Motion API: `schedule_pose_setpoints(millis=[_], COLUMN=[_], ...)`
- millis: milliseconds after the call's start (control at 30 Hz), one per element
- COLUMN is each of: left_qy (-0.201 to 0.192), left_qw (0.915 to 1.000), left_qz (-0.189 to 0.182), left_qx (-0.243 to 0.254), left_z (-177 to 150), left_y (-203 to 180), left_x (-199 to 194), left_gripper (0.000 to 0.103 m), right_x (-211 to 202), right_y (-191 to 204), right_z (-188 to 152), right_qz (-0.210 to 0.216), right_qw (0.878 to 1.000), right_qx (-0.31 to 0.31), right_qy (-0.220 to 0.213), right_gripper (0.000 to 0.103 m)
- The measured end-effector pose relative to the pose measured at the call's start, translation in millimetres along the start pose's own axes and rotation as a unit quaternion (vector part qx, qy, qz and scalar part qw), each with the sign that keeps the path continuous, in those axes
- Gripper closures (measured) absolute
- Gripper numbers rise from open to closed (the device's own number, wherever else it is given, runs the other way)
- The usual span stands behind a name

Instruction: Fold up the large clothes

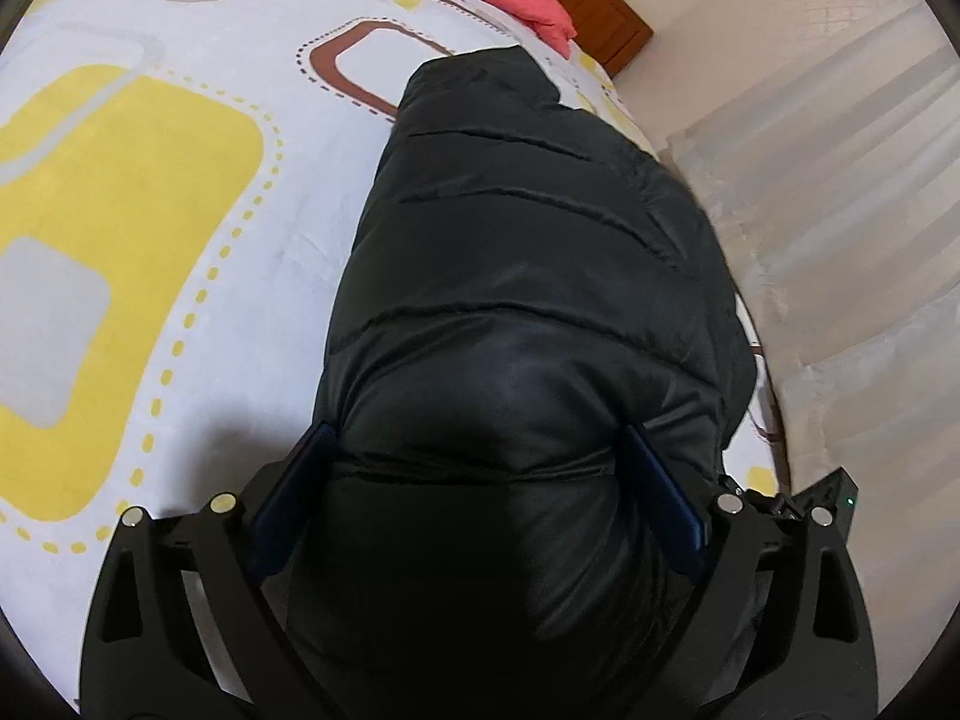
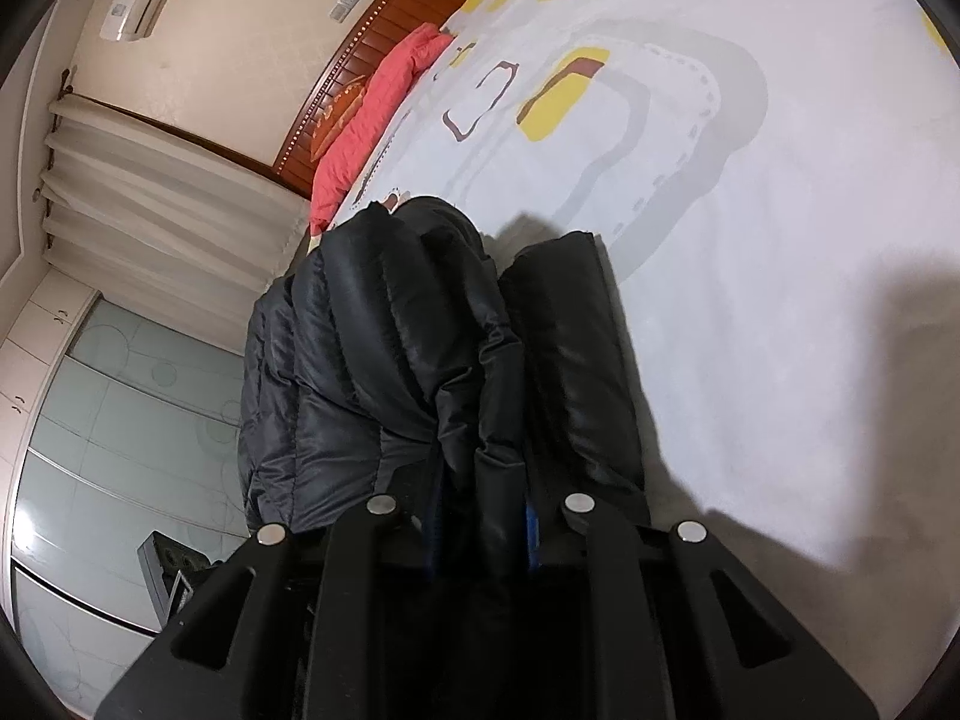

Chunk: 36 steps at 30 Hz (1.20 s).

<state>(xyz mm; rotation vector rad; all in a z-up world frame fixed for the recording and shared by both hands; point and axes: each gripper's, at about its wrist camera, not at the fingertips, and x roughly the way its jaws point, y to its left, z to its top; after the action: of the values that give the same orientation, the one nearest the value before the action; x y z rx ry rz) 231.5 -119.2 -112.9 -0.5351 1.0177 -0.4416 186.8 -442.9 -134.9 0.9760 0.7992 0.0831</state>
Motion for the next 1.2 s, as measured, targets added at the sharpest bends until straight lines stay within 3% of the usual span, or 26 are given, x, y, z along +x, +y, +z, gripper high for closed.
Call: schedule_pose_setpoints(millis=[100, 200, 233, 267, 567, 733, 767, 800, 833, 867, 900, 967, 1200], left_qy=[-0.004, -0.004, -0.007, -0.011, -0.035, -0.03, -0.026, -0.019, -0.012, -0.013, -0.014, -0.005, 0.016], left_qw=[0.9994, 0.9957, 0.9932, 0.9917, 0.9865, 0.9851, 0.9852, 0.9853, 0.9855, 0.9879, 0.9911, 0.9933, 0.9948], left_qz=[-0.02, -0.044, -0.057, -0.066, -0.092, -0.095, -0.096, -0.097, -0.1, -0.087, -0.064, -0.045, -0.014], left_qx=[-0.029, -0.081, -0.101, -0.11, -0.131, -0.14, -0.14, -0.139, -0.137, -0.127, -0.116, -0.107, -0.1], left_z=[0, -2, -3, -4, -46, -79, -84, -87, -89, -90, -89, -89, -92], left_y=[9, 23, 27, 29, 33, 38, 37, 37, 36, 33, 30, 30, 36], left_x=[-12, -24, -32, -37, -89, -95, -93, -89, -87, -85, -83, -77, -48], left_gripper=[0.009, 0.009, 0.009, 0.009, 0.009, 0.009, 0.009, 0.009, 0.01, 0.017, 0.032, 0.041, 0.042], right_x=[-9, -26, -36, -46, -93, -95, -95, -91, -89, -86, -83, -76, -51], right_y=[10, 23, 28, 33, 68, 70, 68, 64, 58, 49, 41, 21, -21], right_z=[-2, -11, -15, -20, -75, -96, -97, -98, -99, -99, -99, -101, -108], right_qz=[-0.012, -0.027, -0.027, -0.022, -0.009, -0.009, -0.023, -0.044, -0.05, -0.052, -0.057, -0.061, -0.033], right_qw=[1.0, 0.999, 0.999, 0.999, 0.999, 0.998, 0.998, 0.997, 0.997, 0.998, 0.998, 0.998, 0.999], right_qx=[-0.009, -0.011, -0.012, -0.013, -0.04, -0.053, -0.056, -0.057, -0.053, -0.044, -0.038, -0.021, 0.017], right_qy=[-0.006, -0.02, -0.026, -0.034, -0.026, -0.015, -0.018, -0.011, -0.002, 0.003, 0.007, 0.013, 0.009], right_gripper=[0.073, 0.053, 0.039, 0.035, 0.027, 0.026, 0.032, 0.044, 0.065, 0.07, 0.072, 0.072, 0.075])
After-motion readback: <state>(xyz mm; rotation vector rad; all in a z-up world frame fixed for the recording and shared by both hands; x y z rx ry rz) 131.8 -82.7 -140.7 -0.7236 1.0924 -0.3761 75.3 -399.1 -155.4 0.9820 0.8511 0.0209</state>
